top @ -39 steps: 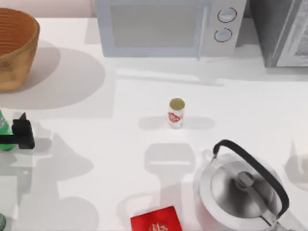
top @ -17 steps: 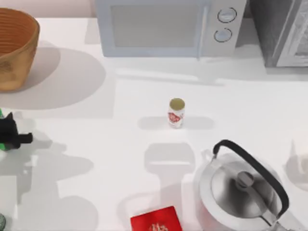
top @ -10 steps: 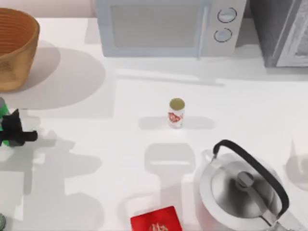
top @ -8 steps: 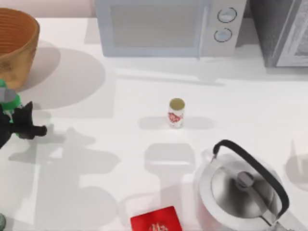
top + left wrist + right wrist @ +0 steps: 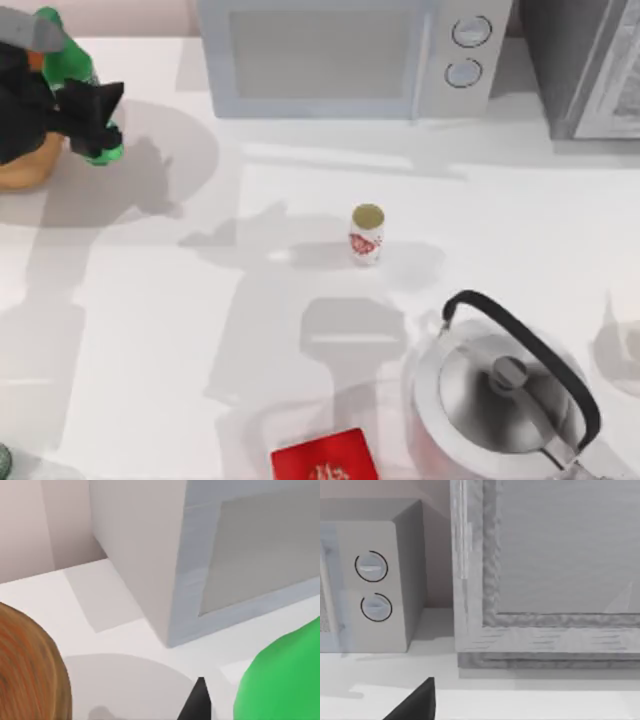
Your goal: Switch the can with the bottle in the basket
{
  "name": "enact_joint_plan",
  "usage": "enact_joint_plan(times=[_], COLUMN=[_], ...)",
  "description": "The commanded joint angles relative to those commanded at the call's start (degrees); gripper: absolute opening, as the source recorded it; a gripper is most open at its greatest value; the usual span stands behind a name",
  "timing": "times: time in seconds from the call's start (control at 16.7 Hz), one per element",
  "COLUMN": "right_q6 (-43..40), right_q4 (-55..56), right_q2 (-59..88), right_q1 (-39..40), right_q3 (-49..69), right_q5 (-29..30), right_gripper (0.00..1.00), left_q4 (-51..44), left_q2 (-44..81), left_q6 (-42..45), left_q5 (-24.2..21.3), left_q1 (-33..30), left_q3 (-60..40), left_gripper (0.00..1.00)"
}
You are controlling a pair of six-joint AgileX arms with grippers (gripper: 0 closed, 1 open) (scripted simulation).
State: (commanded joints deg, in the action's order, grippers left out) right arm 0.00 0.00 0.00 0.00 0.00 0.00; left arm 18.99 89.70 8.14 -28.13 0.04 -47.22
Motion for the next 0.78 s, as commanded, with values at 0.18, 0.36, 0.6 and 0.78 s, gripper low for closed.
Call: enact_joint_plan(times=[0.18,0.36,0.6,0.78], right_q6=[0.0,0.0,0.0,0.0], right_q4=[0.0,0.0,0.0,0.0], right_q2=[0.0,0.0,0.0,0.0], right_q1=[0.0,0.0,0.0,0.0], right_q3=[0.0,0.0,0.0,0.0], right_q5=[0.0,0.0,0.0,0.0], right_gripper=[1.0,1.0,1.0,1.0], left_q4=[-13.0,-22.2,-28.5,-29.1], left_q2=[0.2,1.7,2.8,2.9], left_q6=[0.3,-0.2,-1.0,-1.1], left_q5=[2.4,6.9,12.2,12.7], left_q1=[4.9,10.0,14.5,14.9], left_q3=[-13.3,-24.1,-32.2,-32.8], left_gripper=[0.0,0.0,0.0,0.0])
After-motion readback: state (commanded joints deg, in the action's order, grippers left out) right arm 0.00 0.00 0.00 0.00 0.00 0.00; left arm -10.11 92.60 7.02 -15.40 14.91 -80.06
